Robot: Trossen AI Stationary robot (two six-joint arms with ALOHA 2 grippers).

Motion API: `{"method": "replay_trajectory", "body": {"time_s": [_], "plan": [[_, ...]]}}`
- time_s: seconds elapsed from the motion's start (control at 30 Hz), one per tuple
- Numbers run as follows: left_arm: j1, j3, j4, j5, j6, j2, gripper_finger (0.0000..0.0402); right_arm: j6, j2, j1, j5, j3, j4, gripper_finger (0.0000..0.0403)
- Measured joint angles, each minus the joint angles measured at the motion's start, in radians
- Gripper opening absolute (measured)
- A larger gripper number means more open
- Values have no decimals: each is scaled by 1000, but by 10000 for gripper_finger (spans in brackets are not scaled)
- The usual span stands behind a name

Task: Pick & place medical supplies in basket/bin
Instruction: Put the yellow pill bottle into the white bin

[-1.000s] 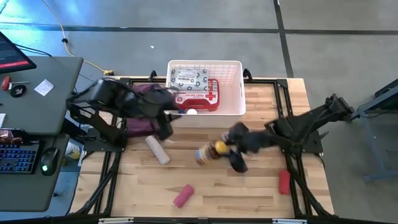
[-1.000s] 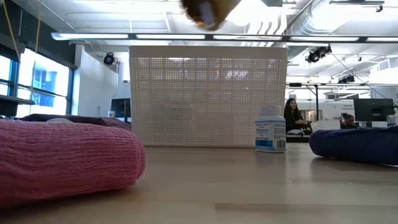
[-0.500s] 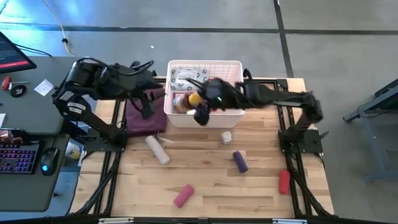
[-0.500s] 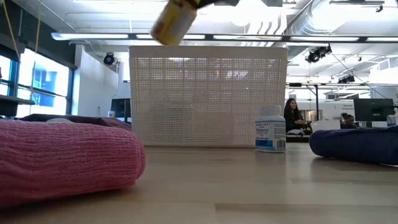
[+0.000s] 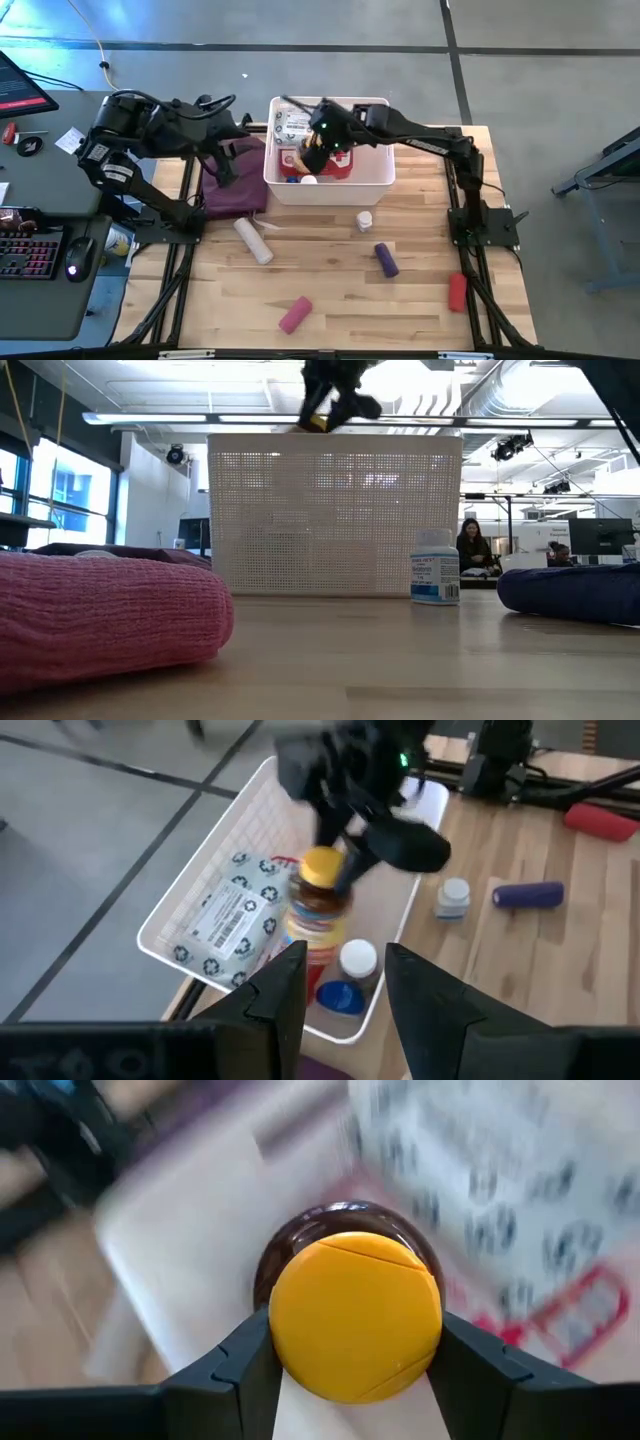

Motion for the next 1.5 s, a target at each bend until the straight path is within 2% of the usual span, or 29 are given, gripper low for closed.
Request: {"method": "replay_trajectory", "body": {"time_s": [0.1, 0.23, 0.43, 0.57, 0.77, 1.07, 1.17, 1.3, 1.5], "plan": [[0, -4, 3, -1, -8, 0, 170, 9, 15, -2, -7, -41, -86, 196], [0, -4, 4, -4, -11, -5, 170, 29, 8, -6, 30, -108, -88, 196], [0, -4, 5, -4, -11, -3, 170, 47, 13, -30, 21, -189, -50, 196], [0, -4, 5, -1, -29, -4, 170, 48, 20, -40, 22, -192, -10, 193], [0, -4, 5, 4, -60, -4, 170, 45, -45, -44, 77, -172, 18, 191], [0, -4, 5, 4, -63, -4, 170, 33, -59, -50, 44, -180, -236, 183], [0, -4, 5, 2, -64, -4, 170, 34, -63, -50, -1, -206, -218, 160], [0, -4, 6, -3, -66, -4, 170, 50, -62, -47, -71, -289, -98, 136], [0, -4, 5, -1, -98, -3, 170, 122, -60, -45, -147, -435, 104, 75]]}}
